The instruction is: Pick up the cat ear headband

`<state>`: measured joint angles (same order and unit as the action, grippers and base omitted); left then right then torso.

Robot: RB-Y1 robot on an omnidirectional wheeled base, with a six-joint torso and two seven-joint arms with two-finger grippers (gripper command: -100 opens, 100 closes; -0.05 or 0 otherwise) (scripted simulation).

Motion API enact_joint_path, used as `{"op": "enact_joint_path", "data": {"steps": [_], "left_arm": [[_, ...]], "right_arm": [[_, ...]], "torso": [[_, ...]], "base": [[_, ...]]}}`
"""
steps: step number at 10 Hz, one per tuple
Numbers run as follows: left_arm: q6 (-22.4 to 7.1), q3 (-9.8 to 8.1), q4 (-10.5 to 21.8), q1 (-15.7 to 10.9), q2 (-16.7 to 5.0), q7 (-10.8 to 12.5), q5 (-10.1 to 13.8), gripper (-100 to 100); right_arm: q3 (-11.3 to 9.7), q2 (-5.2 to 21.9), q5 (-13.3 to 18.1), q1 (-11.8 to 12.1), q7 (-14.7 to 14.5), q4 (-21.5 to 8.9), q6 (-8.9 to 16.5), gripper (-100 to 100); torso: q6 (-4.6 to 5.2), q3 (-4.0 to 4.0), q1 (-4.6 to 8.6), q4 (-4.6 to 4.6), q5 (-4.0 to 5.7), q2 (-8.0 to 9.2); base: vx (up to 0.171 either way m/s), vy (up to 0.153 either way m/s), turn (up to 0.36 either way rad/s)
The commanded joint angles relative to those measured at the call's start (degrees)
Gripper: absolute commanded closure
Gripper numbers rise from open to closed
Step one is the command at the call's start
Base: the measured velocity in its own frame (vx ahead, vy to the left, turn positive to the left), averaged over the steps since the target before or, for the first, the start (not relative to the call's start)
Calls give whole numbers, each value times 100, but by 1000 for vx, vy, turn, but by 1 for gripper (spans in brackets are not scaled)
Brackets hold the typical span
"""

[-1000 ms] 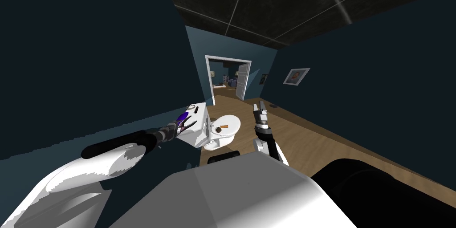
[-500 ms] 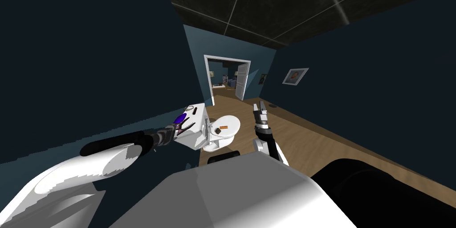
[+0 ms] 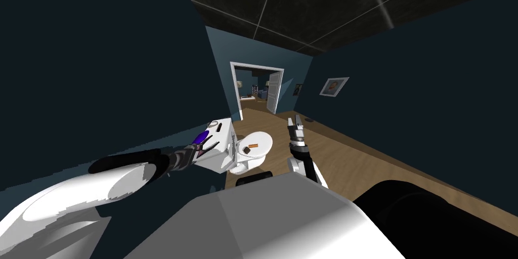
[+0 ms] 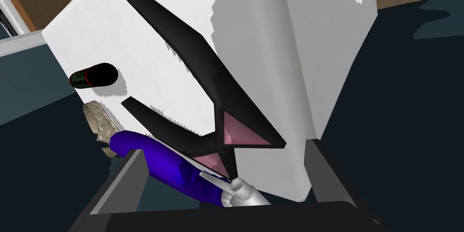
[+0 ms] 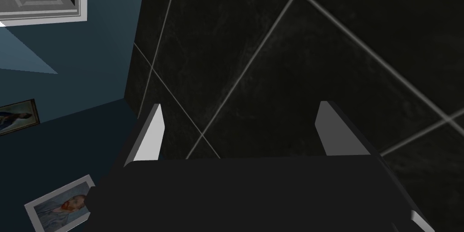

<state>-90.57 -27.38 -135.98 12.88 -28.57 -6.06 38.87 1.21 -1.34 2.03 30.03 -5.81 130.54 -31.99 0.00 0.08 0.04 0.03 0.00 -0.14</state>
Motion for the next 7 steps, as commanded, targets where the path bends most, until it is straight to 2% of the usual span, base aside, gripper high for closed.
{"op": "enact_joint_path", "data": {"steps": [1,4,5,6,7], "left_arm": [[-286,-84,36,27,-130,-14,82,-100],[-717,-156,121,53,-347,-14,185,-100],[-792,-156,148,72,-383,-15,202,-100],[-725,-160,123,69,-353,-21,194,-100],[-750,-161,124,70,-358,-17,197,0]], "right_arm": [[0,0,0,0,0,0,0,0],[0,0,0,0,0,0,0,0],[0,0,0,0,0,0,0,0],[0,0,0,0,0,0,0,0],[0,0,0,0,0,0,0,0]], "torso": [[0,0,0,0,0,0],[-1,5,0,2,0,-9],[0,5,-2,2,-1,-7],[0,3,-2,1,-1,-5],[-1,-1,-2,0,-1,4]], "base": [[51,-13,-50],[60,-9,-32],[46,-1,-23],[19,0,-4],[0,0,0]]}}
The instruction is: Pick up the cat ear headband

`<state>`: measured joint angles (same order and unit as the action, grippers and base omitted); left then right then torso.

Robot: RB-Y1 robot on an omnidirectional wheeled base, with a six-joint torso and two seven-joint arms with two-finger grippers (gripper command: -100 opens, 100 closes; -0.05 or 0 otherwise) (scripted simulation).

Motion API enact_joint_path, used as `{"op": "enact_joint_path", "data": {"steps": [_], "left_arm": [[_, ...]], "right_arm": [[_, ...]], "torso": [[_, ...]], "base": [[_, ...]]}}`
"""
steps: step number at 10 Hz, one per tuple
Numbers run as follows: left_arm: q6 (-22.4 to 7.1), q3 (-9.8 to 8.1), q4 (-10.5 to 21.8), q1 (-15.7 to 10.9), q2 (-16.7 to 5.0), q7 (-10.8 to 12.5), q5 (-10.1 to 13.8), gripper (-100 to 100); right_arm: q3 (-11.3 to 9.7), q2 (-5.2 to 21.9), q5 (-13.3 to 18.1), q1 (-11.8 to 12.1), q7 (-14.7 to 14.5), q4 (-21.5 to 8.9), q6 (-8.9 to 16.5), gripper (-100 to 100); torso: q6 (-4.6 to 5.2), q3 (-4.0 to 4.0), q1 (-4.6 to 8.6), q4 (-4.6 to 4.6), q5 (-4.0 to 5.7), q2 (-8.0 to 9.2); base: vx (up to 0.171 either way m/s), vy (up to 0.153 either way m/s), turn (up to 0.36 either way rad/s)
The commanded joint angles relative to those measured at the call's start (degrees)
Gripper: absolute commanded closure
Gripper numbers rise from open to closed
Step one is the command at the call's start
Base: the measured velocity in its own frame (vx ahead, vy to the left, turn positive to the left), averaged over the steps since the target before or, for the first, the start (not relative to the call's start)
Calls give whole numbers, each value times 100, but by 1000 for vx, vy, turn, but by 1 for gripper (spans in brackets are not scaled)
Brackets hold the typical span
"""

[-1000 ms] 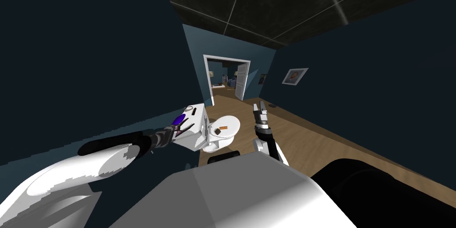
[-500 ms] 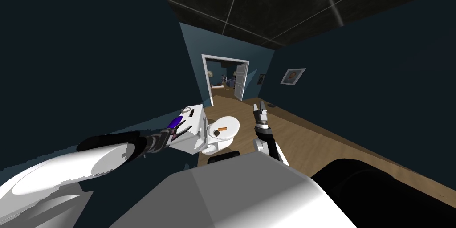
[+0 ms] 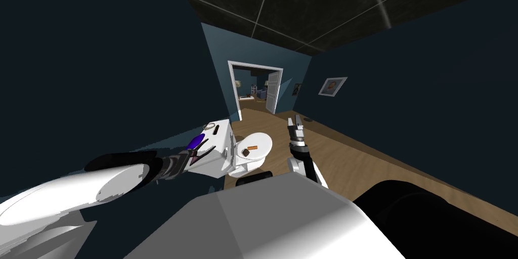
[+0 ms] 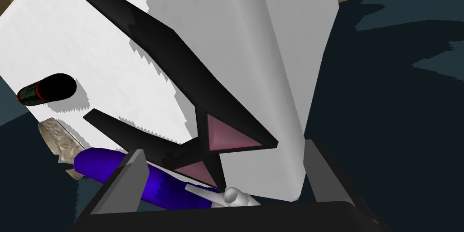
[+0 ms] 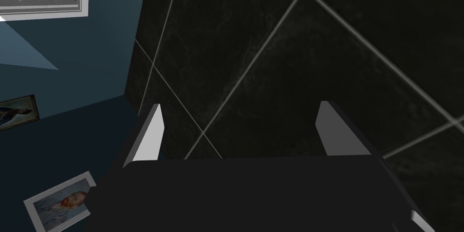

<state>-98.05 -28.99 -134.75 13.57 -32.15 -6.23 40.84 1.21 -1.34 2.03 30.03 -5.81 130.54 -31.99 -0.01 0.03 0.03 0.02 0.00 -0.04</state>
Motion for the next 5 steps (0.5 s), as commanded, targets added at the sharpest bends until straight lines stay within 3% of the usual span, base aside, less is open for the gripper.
{"op": "enact_joint_path", "data": {"steps": [1,4,5], "left_arm": [[189,92,201,-10,20,-58,-104,-100],[473,231,503,-25,49,-145,-260,-100],[400,197,420,-6,50,-122,-224,-100]], "right_arm": [[0,0,0,0,0,0,0,0],[0,0,0,0,0,0,0,0],[0,0,0,0,0,0,0,0]], "torso": [[0,0,0,0,0,0],[0,-5,1,-2,0,8],[0,-5,1,-2,0,8]], "base": [[-4,-4,-39],[-10,-5,-41],[0,0,0]]}}
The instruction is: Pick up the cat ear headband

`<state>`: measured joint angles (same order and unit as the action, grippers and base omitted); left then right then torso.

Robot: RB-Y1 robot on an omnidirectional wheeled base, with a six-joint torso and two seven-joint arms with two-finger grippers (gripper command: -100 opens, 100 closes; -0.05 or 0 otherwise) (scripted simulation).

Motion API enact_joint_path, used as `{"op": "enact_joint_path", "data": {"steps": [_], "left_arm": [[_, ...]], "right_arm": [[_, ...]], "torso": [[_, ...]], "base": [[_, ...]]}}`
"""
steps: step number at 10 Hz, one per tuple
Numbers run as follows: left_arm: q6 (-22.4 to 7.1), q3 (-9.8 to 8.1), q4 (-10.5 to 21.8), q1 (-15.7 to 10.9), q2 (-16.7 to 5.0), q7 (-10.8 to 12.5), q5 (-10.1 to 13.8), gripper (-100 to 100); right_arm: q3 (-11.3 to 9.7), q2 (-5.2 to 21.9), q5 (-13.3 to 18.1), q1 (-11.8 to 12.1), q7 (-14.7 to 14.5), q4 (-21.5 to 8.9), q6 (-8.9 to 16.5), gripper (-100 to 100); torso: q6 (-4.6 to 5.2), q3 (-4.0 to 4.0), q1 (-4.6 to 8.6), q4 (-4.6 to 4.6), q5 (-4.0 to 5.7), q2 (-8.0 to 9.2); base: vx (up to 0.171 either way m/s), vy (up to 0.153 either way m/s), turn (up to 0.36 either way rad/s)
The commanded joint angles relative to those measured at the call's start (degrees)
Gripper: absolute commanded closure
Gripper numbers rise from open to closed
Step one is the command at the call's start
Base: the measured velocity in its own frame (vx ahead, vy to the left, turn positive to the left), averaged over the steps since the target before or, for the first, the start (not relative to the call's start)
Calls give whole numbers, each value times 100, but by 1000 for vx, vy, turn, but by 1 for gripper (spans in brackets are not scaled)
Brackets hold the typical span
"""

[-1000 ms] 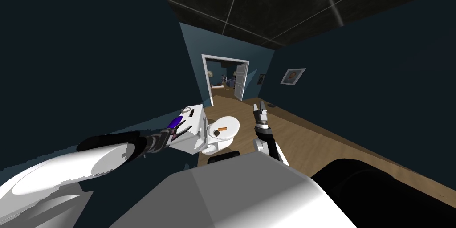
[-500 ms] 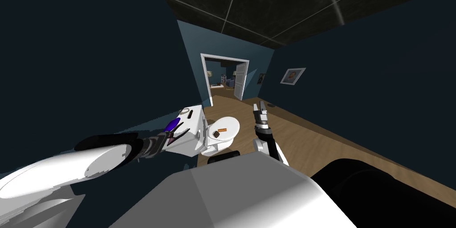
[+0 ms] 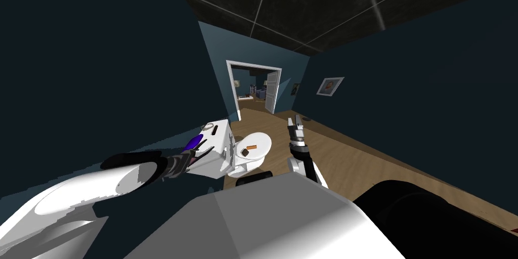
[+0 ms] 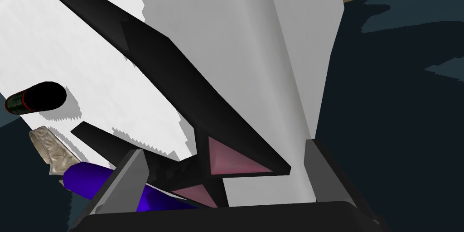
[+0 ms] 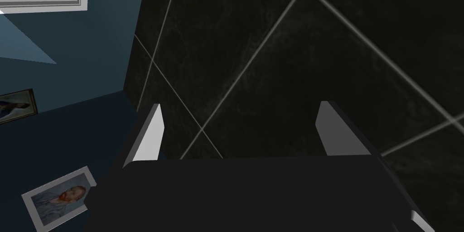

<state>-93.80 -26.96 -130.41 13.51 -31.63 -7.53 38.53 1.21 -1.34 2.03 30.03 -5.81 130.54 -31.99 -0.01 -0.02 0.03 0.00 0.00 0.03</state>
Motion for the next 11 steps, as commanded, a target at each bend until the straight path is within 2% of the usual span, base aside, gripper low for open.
{"op": "enact_joint_path", "data": {"steps": [1,5,6,7,9,10,11], "left_arm": [[0,0,0,0,0,0,0,100],[-6,2,0,4,1,-1,2,100],[-6,2,1,5,2,0,2,0],[-188,-88,-182,-6,-27,58,101,100],[-377,-180,-383,4,-47,115,205,100],[-299,-140,-310,-2,-37,93,161,100],[-318,-146,-322,-2,-39,99,166,0]], "right_arm": [[0,0,0,0,0,0,0,0],[0,0,0,0,0,0,0,0],[0,0,0,0,0,0,0,0],[0,0,0,0,0,0,0,0],[0,0,0,0,0,0,0,0],[0,0,0,0,0,0,0,0],[0,0,0,0,0,0,0,0]], "torso": [[0,0,0,0,0,0],[2,3,0,-1,2,-7],[2,3,0,-1,2,-6],[2,3,0,-1,3,-6],[-1,1,0,-3,4,-5],[0,1,0,-2,4,-6],[2,2,0,-1,2,-6]], "base": [[0,0,0],[0,0,0],[0,0,0],[8,5,56],[14,7,49],[0,0,0],[0,0,0]]}}
